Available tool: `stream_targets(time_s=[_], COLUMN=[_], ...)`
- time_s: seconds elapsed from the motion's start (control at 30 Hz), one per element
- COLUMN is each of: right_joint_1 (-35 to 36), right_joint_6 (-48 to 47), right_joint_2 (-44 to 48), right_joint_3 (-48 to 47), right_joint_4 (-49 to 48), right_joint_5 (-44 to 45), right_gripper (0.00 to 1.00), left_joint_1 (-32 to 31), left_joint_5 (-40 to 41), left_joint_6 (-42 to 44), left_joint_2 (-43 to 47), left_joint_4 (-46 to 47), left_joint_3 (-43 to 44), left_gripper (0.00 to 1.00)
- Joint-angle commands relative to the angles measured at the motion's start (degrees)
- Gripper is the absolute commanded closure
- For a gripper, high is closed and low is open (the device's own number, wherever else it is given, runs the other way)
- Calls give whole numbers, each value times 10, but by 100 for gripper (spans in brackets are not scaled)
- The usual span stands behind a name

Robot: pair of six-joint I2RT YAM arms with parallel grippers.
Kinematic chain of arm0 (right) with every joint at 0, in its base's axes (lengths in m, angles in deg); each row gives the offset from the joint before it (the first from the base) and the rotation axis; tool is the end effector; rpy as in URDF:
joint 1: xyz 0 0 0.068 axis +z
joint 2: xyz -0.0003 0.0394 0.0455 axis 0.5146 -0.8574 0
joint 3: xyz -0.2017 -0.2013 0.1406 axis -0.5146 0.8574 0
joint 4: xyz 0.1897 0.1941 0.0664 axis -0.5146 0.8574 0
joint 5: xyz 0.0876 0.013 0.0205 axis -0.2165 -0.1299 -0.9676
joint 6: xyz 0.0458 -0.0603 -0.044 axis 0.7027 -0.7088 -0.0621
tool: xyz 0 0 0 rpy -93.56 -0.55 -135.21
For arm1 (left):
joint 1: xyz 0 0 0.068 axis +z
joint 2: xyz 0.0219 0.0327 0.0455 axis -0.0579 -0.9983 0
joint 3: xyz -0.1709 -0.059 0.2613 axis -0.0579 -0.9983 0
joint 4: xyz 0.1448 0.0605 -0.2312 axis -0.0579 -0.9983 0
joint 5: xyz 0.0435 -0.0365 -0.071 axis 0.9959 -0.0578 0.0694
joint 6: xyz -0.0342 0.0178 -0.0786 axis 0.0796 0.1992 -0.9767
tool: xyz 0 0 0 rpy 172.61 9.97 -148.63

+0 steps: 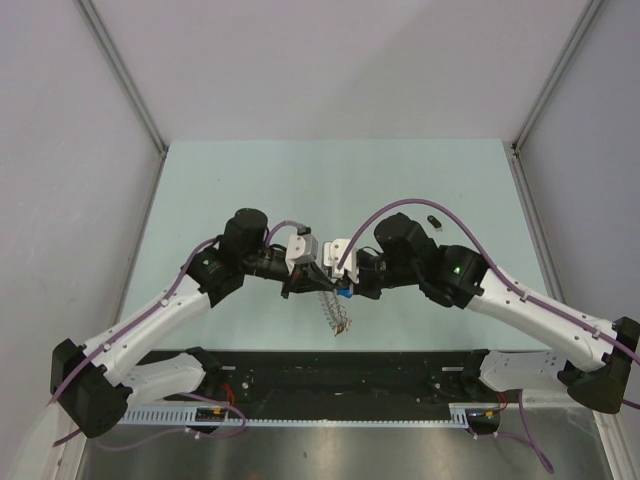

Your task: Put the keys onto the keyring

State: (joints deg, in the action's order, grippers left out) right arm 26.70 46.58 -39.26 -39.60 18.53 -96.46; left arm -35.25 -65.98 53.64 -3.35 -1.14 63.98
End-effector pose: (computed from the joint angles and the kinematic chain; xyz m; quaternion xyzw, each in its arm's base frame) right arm 0.1267 0.2515 0.3859 -0.6591 0.5648 0.2665 0.4189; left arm 0.1529 -0.2025 0.3403 0.5733 0.5494 -0.4626 0.3943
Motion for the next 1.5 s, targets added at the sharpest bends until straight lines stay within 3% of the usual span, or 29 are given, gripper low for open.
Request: stream_targets(time_s=[0.0,0.23,0.67,1.07,1.23,1.47], right_joint_1=[2,-2,0,17,29,33], right_joint_6=[-3,19,64,101,117,111], right_joint_2=[6,30,68,78,86,86], right_joint_3=[-30,-26,47,94,128,130], right_joint_4=[-7,36,14,-53,-125,-168], right_joint_5=[13,66,62,49,64,63], right_gripper=[100,100,100,100,100,100], left_joint_1=[-4,-3,3,14,14,15], left_joint_5=[7,19,35,65,78,125], left_joint_6=[12,-7,-52,-117,-153,-163], left_joint_2=[9,18,43,69,83,90], left_joint_4=[-1,15,67,155,213,220], left_joint_3=[21,16,-1,-37,-57,-66], left_gripper=[100,100,100,100,100,100])
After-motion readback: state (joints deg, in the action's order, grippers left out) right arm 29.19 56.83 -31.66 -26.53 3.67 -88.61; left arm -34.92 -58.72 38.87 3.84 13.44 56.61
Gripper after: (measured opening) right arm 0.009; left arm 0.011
